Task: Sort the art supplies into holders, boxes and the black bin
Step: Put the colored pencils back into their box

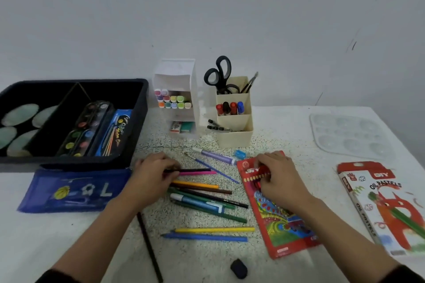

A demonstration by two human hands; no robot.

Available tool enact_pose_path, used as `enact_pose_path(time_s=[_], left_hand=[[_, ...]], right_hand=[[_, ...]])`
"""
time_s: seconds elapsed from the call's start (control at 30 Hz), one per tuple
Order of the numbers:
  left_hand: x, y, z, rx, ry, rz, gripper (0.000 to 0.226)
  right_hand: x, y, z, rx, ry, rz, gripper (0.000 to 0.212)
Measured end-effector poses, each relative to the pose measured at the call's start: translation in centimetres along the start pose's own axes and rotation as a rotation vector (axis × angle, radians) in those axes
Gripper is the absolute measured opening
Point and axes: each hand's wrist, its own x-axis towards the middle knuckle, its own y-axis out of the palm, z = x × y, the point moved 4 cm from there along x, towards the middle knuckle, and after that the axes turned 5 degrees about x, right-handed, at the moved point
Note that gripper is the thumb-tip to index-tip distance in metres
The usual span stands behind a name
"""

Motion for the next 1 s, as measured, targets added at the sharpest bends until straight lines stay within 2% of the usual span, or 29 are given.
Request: enact_pose_path(time_s=[0.07,0.23,0.37,0.5,0.6,0.73,0.93,1.0], left_hand=[[0.3,-0.2,0.1,-0.014,0.059,-0.019,0.014],[1.3,-0.6,0.1,-0.078,0.104,0.057,0.024],[1.3,-1.4,0.0,-0.170,0.156,0.071,0.029],[0.7,-3.3,-1.5,-0.190,0.230,0.036,0.006],[0.4,-4.6,-3.9,-0.229,0.293,0.009,0.006],[1.0,-4.2,-7.1,-0.268,0.352,0.005,0.008],[2.1,-2.8,-9.8,-0.222,0.333,-0.003,0.014],[2.2,-2.3,-10.0,-0.225,0.323,0.070,0.015]], right_hand=[[-0.1,0.2,-0.2,0.023,0.009,-0.039,0.033],[-1.4,-0.1,-0.3,-0.022,0.019,-0.192,0.039],[-2.7,-0.5,-0.1,-0.045,0.218,-0.094,0.040],[-3.7,-0.4,0.0,-0.207,0.335,0.075,0.092],[-3.9,-0.4,0.2,-0.241,0.354,0.105,0.109],[-3.7,-1.0,0.2,-0.122,0.227,0.129,0.099],[-3.7,-3.0,-0.7,0.010,-0.032,0.338,0.086],[-3.7,-3.2,-1.0,0.019,-0.101,0.401,0.082]])
